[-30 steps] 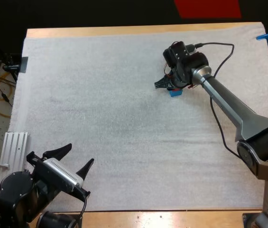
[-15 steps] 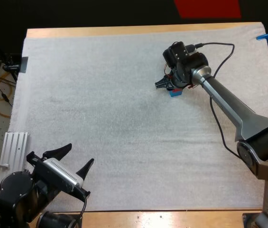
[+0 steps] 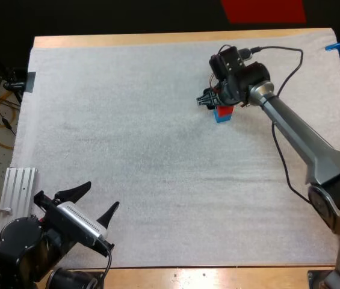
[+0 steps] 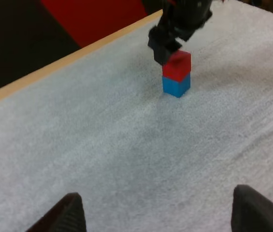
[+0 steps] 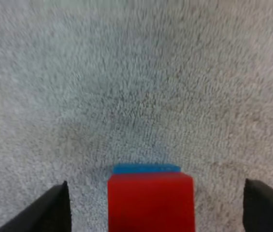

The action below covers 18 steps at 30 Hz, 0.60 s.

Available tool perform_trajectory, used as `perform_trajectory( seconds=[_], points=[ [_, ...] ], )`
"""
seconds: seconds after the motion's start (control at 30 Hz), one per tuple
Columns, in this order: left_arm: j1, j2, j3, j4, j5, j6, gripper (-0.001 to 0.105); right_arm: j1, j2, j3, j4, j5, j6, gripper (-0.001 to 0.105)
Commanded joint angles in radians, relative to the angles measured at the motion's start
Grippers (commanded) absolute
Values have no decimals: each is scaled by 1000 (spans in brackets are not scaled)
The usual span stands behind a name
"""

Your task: Stack red cube on blue cube

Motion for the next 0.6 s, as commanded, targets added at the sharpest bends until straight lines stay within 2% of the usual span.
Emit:
perform_trajectory(
  seconds=[0.0,0.13,0.23,0.4,0.57],
  points=[
    [-3,2,-6,-11,2,25,63,1,-39,-5,-2,5,-4,71],
    [-3,23,-6,-48,2,27,63,1,-103,-5,-7,5,-14,71],
    [-3,78,-6,-94,-8,22,63,-10,-149,-5,-24,11,-70,71],
    [1,228,-6,-260,-83,-21,63,-65,-225,0,-91,13,-88,71],
    [70,354,-12,-412,-77,-68,63,-146,-293,40,-160,-8,-107,71]
  ],
)
